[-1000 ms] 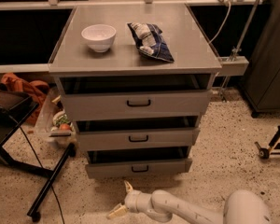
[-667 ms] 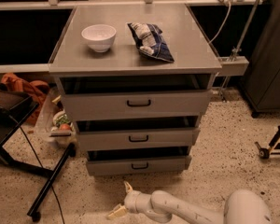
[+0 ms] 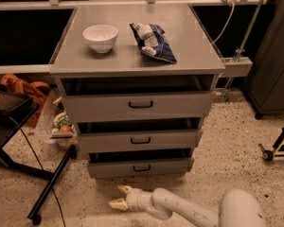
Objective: Close bottom drawer
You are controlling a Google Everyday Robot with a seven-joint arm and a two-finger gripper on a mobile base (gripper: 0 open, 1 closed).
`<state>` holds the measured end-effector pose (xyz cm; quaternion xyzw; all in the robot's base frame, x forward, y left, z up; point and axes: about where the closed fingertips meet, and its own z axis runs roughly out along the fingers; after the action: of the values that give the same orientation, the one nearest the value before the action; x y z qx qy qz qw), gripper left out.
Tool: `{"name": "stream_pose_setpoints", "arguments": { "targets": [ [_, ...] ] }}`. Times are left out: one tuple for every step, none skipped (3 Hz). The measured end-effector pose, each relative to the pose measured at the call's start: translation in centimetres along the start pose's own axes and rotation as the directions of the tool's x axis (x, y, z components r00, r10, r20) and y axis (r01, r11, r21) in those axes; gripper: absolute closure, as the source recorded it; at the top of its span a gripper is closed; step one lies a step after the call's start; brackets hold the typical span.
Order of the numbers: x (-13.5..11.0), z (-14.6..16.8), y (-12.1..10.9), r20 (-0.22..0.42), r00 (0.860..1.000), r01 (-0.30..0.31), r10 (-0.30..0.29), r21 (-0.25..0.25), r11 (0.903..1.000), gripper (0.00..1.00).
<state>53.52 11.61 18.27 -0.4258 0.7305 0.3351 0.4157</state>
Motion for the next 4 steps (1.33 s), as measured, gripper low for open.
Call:
{"name": "stream_pose_setpoints", "arguments": {
  "targets": [
    [0.0, 2.8, -3.2, 0.023, 1.000, 0.017, -0.017, -0.005, 0.9998, 0.66],
    [-0.3, 4.8, -6.3, 0.044, 0.998, 0.037, -0.037, 0.002, 0.9993, 0.89],
    [-1.0, 5.7, -8.1, 0.070, 0.996, 0.059, -0.061, 0.029, 0.9978, 1.00],
    [-2.2, 6.2, -8.8, 0.101, 0.990, 0.088, -0.094, 0.061, 0.9942, 1.00]
  ]
}}
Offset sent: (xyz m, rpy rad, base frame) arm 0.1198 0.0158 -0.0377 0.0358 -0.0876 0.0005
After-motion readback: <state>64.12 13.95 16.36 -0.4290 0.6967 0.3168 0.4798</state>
